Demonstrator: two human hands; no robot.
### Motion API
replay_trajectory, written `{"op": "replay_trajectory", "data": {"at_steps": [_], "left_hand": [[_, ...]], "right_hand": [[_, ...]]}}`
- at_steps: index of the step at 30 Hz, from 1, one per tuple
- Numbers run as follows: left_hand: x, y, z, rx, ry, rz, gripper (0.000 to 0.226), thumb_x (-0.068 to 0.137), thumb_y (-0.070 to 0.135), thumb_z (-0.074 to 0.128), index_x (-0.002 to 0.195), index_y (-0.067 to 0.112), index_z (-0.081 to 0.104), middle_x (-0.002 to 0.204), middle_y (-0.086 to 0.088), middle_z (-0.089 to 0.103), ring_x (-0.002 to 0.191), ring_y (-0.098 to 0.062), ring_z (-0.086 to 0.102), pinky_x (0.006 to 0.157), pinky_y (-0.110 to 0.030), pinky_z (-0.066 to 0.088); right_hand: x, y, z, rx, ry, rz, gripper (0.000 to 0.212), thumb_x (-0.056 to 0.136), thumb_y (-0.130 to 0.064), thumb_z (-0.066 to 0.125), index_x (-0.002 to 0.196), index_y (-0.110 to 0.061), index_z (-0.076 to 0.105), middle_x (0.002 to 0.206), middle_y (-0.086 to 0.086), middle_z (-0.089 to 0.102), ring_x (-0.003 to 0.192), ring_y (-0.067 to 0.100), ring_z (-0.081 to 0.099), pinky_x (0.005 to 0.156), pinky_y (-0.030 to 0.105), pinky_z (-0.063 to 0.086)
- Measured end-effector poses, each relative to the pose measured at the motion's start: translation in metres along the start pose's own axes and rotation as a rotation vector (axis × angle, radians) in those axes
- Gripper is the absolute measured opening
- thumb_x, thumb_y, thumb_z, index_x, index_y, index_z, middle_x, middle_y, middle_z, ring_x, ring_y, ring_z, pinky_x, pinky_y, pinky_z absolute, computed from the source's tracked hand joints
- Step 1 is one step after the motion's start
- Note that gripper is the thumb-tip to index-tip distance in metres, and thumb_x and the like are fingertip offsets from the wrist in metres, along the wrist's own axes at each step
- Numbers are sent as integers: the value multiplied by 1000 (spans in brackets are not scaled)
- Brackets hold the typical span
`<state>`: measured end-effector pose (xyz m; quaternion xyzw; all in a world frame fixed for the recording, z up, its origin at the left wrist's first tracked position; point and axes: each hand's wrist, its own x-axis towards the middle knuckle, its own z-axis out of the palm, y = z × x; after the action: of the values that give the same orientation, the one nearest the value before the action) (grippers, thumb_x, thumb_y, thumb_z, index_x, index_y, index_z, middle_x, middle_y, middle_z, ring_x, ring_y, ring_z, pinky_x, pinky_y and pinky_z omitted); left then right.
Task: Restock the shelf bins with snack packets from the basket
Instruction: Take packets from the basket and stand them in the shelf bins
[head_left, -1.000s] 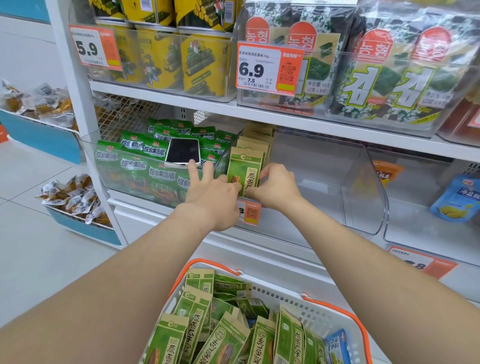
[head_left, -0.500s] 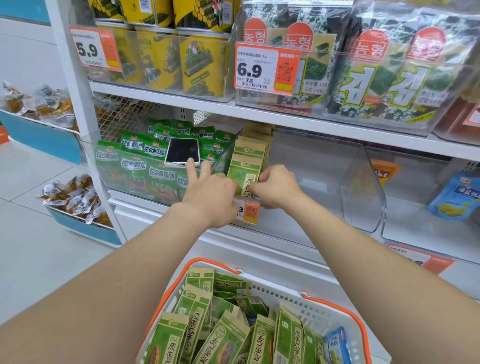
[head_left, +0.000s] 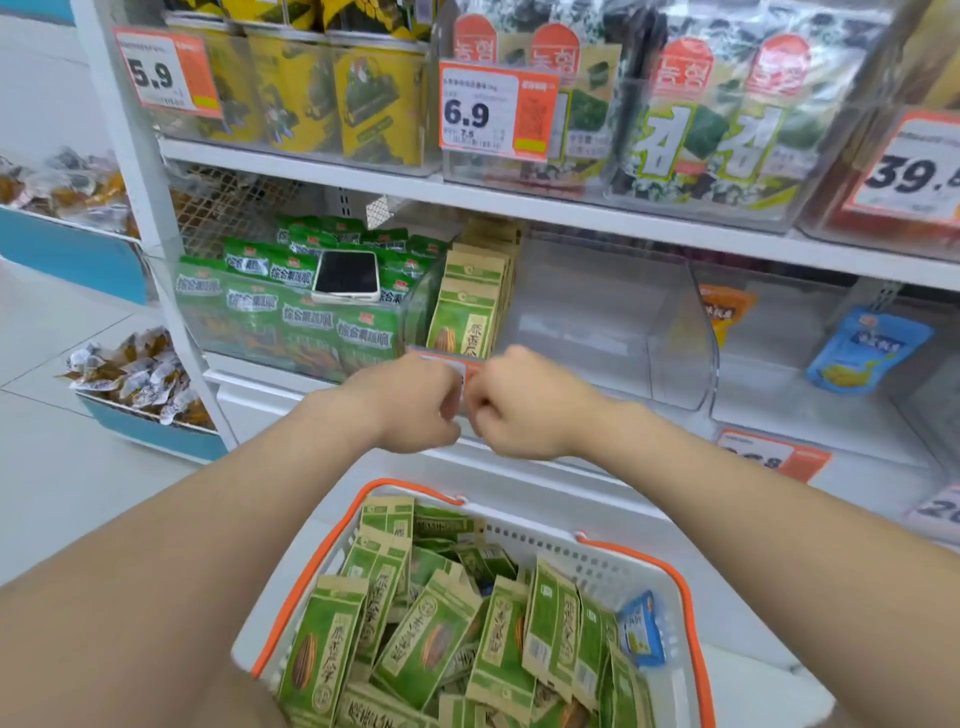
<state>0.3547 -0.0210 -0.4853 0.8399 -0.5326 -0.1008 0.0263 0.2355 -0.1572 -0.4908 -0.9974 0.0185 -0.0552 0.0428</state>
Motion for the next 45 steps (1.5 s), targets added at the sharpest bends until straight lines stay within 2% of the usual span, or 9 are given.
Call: {"op": "replay_trajectory", "data": {"at_steps": [5, 8, 12, 16, 20, 25, 31, 36, 45], "left_hand": [[-20, 31, 33, 171, -584, -8, 33, 99, 47, 61, 123, 25, 65, 98, 3, 73, 90, -19, 76, 85, -36, 59], [-22, 52, 54, 254, -590, 59, 37, 99, 51, 61, 128, 29, 64, 121, 2, 70, 104, -20, 70, 93, -39, 56], [-27, 73, 63, 202, -535, 128, 43, 104, 46, 56, 142, 25, 58, 141, 2, 59, 122, -25, 59, 95, -36, 48], [-24, 80, 71, 270, -558, 143, 41, 104, 44, 53, 136, 20, 63, 136, -4, 65, 102, -24, 61, 83, -35, 49], [-16, 88, 78, 299, -549, 171, 33, 104, 40, 52, 124, 18, 67, 131, -7, 68, 80, -23, 54, 67, -31, 41], [-3, 93, 83, 310, -536, 190, 15, 102, 29, 54, 116, 31, 61, 116, 2, 58, 93, -24, 55, 76, -34, 44], [1, 95, 67, 355, -562, 146, 68, 100, 6, 58, 160, 27, 35, 152, -4, 51, 124, -28, 60, 85, -35, 51], [6, 86, 56, 361, -537, 78, 66, 95, 7, 67, 155, 13, 42, 149, -9, 54, 126, -30, 60, 94, -37, 55], [14, 49, 25, -367, -404, -1, 29, 95, 29, 76, 118, 18, 63, 113, -3, 72, 108, -26, 69, 101, -45, 55]], "right_hand": [[-54, -16, 50, -164, -623, 20, 14, 84, -18, 58, 86, -14, 71, 84, 6, 71, 76, 30, 66, 67, 39, 61], [-85, -21, 87, -268, -851, 10, 3, 91, -10, 58, 89, -12, 60, 85, 4, 61, 76, 26, 63, 59, 35, 55], [-124, -24, 131, -271, -899, -48, 79, 93, -4, 63, 159, -28, 26, 117, 9, 62, 76, 23, 62, 49, 33, 42], [-144, -32, 150, -254, -976, -67, 83, 98, -18, 67, 162, -31, 16, 117, 13, 60, 86, 29, 63, 68, 41, 58], [-146, -30, 156, -155, -915, 15, 58, 102, -31, 55, 154, -21, 32, 81, 2, 46, 73, 22, 55, 72, 43, 57], [-139, -22, 147, -184, -803, 131, 17, 97, -18, 67, 111, -9, 64, 91, 3, 58, 63, 15, 51, 50, 29, 45], [-110, 3, 98, -56, -547, 309, 50, 87, -4, 68, 131, -12, 48, 92, 4, 55, 69, 20, 55, 52, 34, 46], [-89, 20, 54, 34, -321, 341, 24, 77, -14, 68, 99, -22, 66, 88, 1, 59, 92, 27, 64, 70, 35, 57], [-65, 21, -16, 177, -27, 373, 26, 76, -13, 59, 99, -23, 65, 84, -4, 63, 85, 25, 53, 81, 44, 57]]}}
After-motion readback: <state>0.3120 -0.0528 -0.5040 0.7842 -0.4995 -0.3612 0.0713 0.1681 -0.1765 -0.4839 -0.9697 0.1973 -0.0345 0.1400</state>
